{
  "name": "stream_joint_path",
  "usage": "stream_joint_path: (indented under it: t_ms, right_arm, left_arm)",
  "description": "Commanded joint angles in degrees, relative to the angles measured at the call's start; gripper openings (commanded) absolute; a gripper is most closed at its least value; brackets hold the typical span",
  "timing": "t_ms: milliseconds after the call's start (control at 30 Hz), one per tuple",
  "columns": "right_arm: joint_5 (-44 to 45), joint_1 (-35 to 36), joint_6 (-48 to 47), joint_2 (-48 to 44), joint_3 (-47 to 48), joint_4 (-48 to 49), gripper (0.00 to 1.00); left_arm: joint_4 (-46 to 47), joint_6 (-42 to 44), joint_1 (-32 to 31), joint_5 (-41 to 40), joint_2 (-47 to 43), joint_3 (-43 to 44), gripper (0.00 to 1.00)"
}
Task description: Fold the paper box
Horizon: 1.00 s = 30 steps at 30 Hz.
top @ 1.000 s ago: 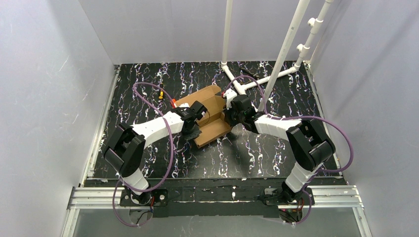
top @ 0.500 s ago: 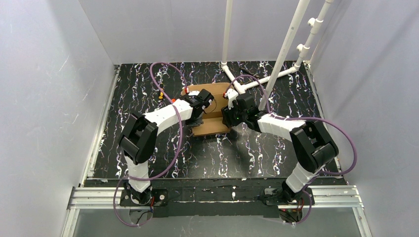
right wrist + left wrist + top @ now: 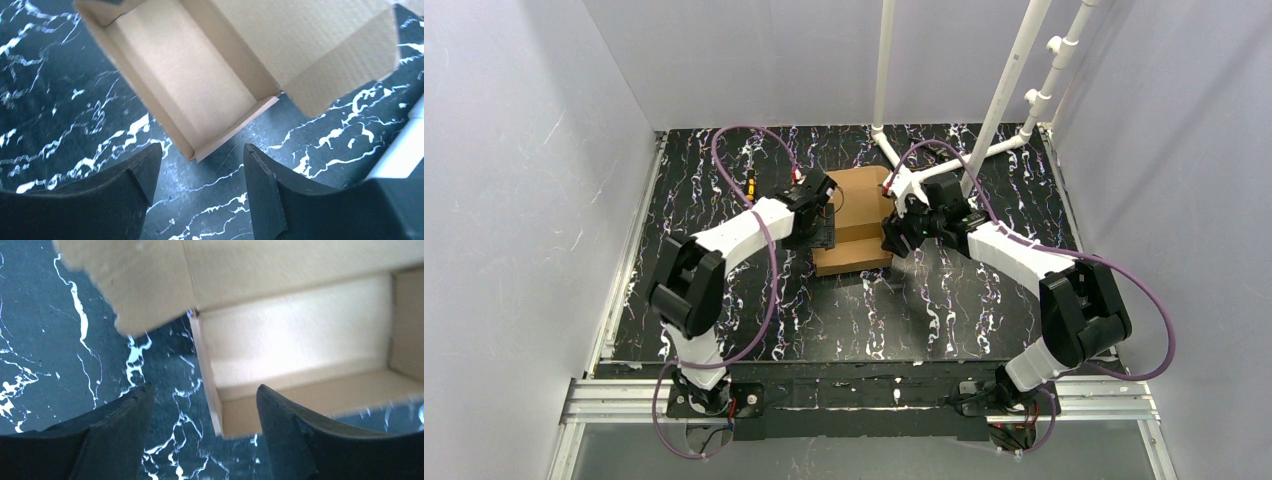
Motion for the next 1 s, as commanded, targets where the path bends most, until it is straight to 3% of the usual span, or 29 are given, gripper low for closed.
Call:
stream_joint_path:
  t_ms: [0,200,333,400,467,567,800,967]
  right_arm:
    - [-12.05,-2.05,-13.29,-2.68,3.21,-10.07,0.7]
    - [-18.55,-4.03,-19.56,-5.5,3.05,-14.66,0.79]
    - [-21.42,-4.97,-22.42,-7.36,2.07,-16.46,0.84]
    - [-23.25,-5.4,-25.05,-8.09,1.29,-17.87,0.9]
    - [-25.37,-5.9,-28.0,-8.88,0.31,-19.52,0.97]
    - [-27.26,-6.59,-28.57,-9.38,-0.8,-19.09,0.98]
    - [-25.51,-7.06,-26.36,-9.01,-0.36,-18.06,0.98]
    - [-23.83,-7.09,-25.13,-8.76,-0.47,-16.96,0.98]
  left_arm:
    - [7.69,6.61,1.1,9.61,-15.7,-8.01,0.78]
    - [25.27,-1.71,13.79,28.59,-32.84,-27.68,0.83]
    - [36.28,-10.69,23.63,37.98,-35.07,-35.86,0.84]
    - [37.0,-12.89,26.43,39.09,-33.19,-36.02,0.84]
    - [35.63,-14.47,28.42,38.49,-30.28,-34.29,0.84]
    - [32.98,-15.89,30.12,37.67,-24.28,-29.88,0.84]
    - [5.4,-12.18,30.21,22.73,-7.11,-7.63,0.84]
    - [-4.35,-12.02,28.38,12.22,-1.26,1.25,0.79]
